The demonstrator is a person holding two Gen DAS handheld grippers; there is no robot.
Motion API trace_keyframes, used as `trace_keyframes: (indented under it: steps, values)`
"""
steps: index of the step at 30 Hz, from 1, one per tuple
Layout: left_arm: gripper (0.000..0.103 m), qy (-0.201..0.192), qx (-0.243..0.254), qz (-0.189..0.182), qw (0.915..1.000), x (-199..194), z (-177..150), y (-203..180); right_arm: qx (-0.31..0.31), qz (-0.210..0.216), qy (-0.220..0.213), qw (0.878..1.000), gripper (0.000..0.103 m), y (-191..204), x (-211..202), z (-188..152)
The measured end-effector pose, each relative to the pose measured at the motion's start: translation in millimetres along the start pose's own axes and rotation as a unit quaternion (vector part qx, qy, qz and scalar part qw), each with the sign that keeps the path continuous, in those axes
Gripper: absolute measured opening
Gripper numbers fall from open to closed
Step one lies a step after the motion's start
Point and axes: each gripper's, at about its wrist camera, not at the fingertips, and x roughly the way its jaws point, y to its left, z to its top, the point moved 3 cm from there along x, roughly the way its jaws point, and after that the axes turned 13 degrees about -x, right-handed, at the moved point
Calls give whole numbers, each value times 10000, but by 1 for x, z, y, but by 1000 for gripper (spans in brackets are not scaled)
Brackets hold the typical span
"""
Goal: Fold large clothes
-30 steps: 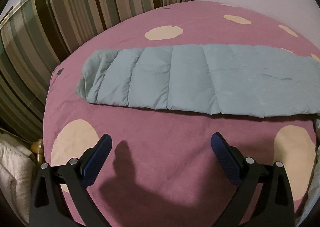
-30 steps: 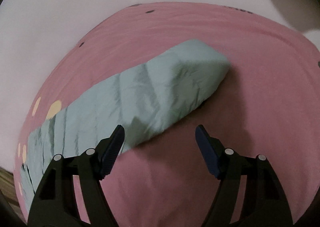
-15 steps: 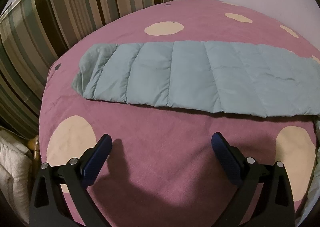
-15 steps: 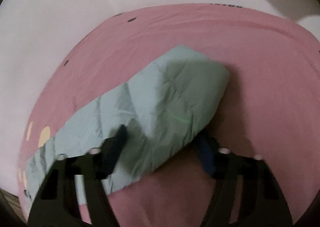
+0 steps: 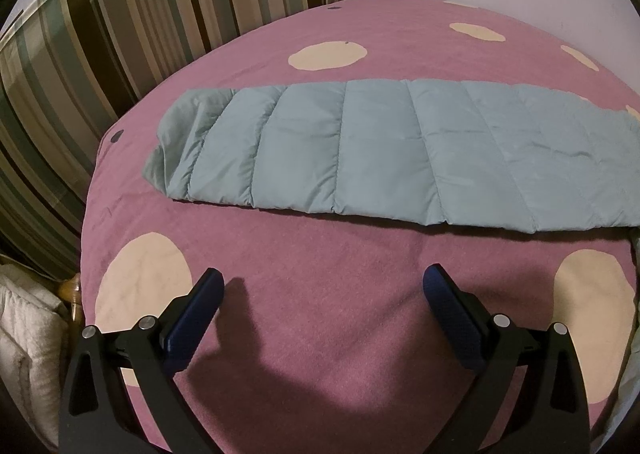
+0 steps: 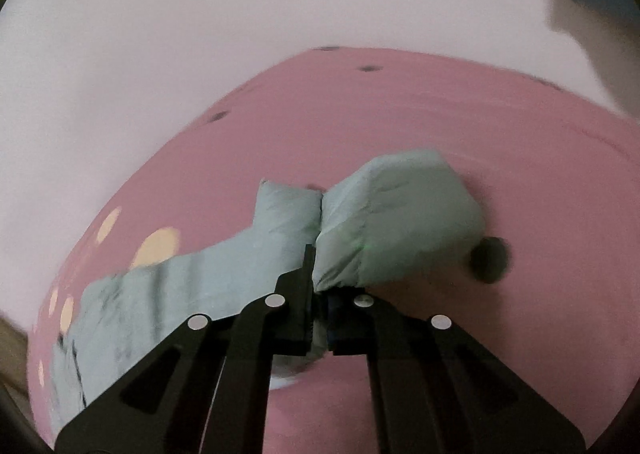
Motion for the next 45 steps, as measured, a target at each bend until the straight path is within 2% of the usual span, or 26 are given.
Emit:
trace_keyframes:
  steps: [4,9,12,15,21,26,30,32,35,38,41,45]
  values:
    - [99,3,-9,-13,10000,0,-1,0,-810,362,-67,9960,4,79,-6,5]
    - [99,18,-29,-39,10000,0,-1,1,-1654,976,-74,9814,4,184,-12,-5]
    - [99,32,-46,-61,10000,1,-1,2,-2047,1361,-20,9693,4,246,-17,-16]
    - [99,52,-74,-96,9999,1,-1,2,-2582,1665,2,9516,4,309,-25,-38]
    - [99,95,-137,-173,9997,2,-2,3,-3413,1991,284,9182,4,391,-31,-91]
    - [99,98,-143,-179,9997,2,-2,3,-3925,2050,456,8954,4,424,-29,-126]
    - [99,109,-152,-193,9996,2,-2,3,-4374,2052,638,8732,5,437,-26,-153]
    - [99,108,-152,-192,9996,3,-2,3,-4499,2048,728,8662,6,442,-22,-163]
    - [99,110,-151,-192,9996,3,-2,3,-4700,2061,879,8538,18,446,-18,-178]
    - [99,111,-153,-194,9996,3,-2,3,-4858,2118,844,8438,31,449,-24,-188]
    - [99,110,-149,-190,9996,3,-2,3,-4914,2354,881,8339,42,451,-32,-194]
    - [99,106,-142,-184,9997,2,-2,3,-5061,2797,944,8104,50,456,-49,-207]
